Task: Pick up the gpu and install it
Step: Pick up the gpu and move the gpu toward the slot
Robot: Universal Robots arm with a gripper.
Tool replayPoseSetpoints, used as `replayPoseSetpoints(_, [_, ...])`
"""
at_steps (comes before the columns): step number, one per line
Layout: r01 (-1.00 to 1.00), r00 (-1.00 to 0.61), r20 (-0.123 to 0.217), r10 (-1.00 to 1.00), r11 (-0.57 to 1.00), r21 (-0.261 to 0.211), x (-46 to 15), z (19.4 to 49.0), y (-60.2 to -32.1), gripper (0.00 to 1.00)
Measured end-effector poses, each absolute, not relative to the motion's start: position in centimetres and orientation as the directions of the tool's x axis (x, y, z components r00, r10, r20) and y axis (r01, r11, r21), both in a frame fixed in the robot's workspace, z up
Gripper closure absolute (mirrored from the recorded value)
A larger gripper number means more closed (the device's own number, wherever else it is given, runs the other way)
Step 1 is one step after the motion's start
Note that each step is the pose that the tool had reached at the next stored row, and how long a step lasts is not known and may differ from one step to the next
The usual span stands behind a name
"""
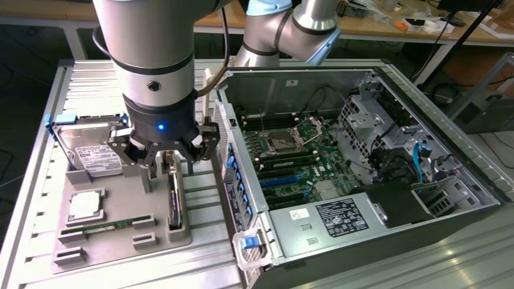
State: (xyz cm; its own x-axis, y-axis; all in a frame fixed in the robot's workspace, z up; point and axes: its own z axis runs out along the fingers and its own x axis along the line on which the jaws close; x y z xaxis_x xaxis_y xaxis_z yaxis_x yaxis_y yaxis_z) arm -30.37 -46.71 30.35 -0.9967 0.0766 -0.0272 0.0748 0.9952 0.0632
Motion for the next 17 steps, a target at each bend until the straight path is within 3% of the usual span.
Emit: replayPoseSetpoints(17, [0.075, -0.997, -0.028, 0.077, 0.995, 0.063, -30.51, 29.67, -46.71, 0.40])
